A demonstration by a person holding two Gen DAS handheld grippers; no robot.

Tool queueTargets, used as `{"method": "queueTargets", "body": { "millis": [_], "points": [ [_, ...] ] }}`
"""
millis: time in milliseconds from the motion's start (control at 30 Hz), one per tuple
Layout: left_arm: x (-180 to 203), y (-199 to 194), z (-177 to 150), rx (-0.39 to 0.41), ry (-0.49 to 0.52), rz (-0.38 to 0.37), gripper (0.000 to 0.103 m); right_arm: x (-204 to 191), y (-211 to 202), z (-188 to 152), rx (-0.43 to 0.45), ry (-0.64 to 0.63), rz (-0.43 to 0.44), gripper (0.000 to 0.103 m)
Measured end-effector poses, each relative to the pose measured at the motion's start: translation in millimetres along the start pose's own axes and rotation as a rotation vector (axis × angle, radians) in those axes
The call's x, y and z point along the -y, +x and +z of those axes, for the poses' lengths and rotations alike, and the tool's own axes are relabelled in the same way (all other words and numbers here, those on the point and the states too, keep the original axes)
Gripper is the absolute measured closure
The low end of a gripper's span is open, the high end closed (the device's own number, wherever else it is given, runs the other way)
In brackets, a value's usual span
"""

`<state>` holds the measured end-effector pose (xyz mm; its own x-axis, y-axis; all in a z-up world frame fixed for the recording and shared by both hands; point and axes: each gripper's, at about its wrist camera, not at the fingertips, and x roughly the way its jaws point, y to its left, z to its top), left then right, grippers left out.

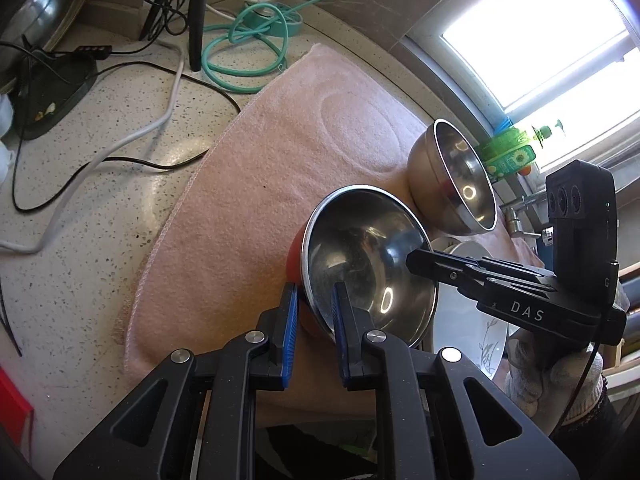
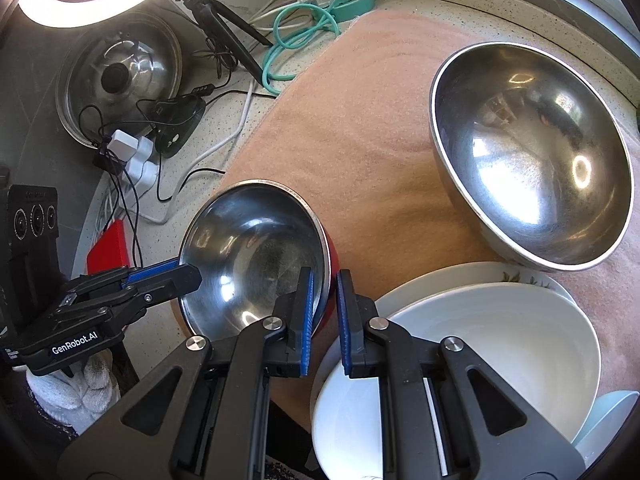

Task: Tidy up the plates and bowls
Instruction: 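Lift the red-outside bowl and carry it over the large steel bowl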

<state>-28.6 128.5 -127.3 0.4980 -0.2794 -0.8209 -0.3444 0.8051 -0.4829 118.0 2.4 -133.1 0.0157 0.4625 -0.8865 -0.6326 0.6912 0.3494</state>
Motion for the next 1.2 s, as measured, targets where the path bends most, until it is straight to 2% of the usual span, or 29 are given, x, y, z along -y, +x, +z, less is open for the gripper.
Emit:
{"method": "queueTargets", "body": {
  "millis": [233,533,967,1200],
  "points": [
    [17,-18,17,0.046,0.045,-0.025,0.088,2,-34,7,0.078,0.033,0.017,0.092],
    [60,-23,52,0.086,0.144,-0.077,0.088,23,-76,20,0.174,0.087,-0.018,0.092],
    [120,15,102,0.056,0.287,-0.11,0.088,81,-96,35,0.226,0.205,-0.083,0.092],
    [140,50,118,-0.006,0.325,-0.107,0.088,113,-86,41,0.213,0.255,-0.125,0.092]
  ]
}}
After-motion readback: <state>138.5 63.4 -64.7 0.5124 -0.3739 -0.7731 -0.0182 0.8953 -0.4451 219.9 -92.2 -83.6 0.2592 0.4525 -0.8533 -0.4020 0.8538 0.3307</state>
